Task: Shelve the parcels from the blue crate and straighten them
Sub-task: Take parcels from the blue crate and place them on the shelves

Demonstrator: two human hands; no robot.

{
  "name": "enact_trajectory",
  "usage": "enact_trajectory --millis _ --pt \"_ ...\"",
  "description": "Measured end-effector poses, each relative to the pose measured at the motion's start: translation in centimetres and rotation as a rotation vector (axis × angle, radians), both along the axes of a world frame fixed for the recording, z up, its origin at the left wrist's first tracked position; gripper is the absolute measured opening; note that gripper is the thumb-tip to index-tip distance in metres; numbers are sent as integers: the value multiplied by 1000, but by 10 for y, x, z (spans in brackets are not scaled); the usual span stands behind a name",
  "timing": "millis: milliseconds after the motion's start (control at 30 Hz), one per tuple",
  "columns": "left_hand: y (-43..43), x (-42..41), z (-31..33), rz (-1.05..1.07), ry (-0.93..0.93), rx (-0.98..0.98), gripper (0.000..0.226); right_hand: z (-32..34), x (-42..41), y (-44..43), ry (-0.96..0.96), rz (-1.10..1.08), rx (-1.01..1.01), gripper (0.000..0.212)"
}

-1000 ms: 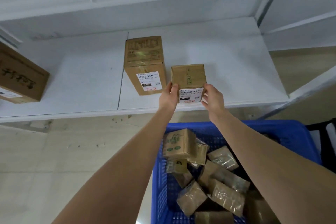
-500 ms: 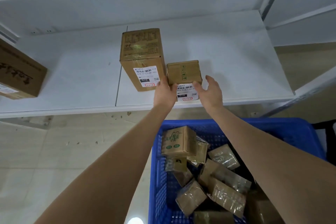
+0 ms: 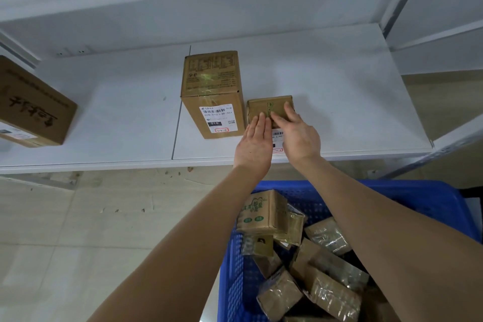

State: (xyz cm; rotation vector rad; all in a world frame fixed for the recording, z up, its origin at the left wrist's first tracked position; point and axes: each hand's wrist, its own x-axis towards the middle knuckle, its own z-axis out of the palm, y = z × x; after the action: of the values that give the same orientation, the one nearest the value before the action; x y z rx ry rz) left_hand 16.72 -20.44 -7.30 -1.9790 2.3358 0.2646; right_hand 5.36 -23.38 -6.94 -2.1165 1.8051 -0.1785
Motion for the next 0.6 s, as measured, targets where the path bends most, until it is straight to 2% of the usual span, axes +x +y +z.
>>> enact_trajectory --millis 267,600 --pt "-18 6 3 -21 -5 12 68 -7 8 -15 10 -26 -31 71" --pt "-54 11 2 -43 -46 22 72 -11 13 -49 -29 -34 -73 65"
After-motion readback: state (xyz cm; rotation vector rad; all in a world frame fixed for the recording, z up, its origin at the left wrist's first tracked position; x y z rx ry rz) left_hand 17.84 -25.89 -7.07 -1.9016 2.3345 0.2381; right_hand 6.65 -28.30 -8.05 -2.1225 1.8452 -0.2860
